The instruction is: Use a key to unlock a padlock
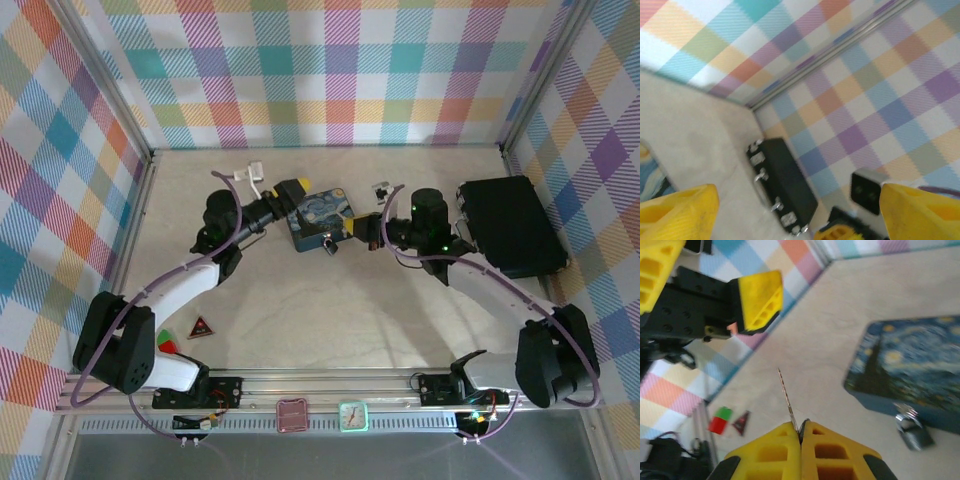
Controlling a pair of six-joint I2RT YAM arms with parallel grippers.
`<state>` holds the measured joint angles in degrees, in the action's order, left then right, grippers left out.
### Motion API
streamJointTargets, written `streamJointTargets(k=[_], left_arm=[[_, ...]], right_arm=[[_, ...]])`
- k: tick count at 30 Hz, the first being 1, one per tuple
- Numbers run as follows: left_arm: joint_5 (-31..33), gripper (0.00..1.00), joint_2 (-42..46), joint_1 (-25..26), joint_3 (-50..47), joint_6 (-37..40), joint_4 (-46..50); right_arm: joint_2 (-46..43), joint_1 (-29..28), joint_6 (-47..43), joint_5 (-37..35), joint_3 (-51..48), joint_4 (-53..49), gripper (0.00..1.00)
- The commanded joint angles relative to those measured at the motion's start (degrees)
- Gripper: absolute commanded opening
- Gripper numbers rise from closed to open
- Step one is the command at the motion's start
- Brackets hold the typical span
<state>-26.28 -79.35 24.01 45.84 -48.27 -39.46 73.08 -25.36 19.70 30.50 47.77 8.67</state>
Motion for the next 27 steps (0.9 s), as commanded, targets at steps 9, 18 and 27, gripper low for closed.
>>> streamJointTargets(k=[9, 18, 27], left_arm=[[18.36, 0.83, -3.83, 12.78, -2.48, 7.07, 22.36], [30.60, 0.66, -16.61, 16.67, -0.43, 4.89, 18.11], [40.70, 0.58, -27.99, 20.40, 6.19, 3.43, 15.64]], right_arm=[[-7.14, -0.17, -8.16, -23.46, -3.85, -21.83, 0.00], [-9.33, -0.05, -2.82, -19.97, -9.23, -14.41, 0.00], [-11.70, 0.30, -1.81, -16.92, -10.47, -13.25, 0.00]])
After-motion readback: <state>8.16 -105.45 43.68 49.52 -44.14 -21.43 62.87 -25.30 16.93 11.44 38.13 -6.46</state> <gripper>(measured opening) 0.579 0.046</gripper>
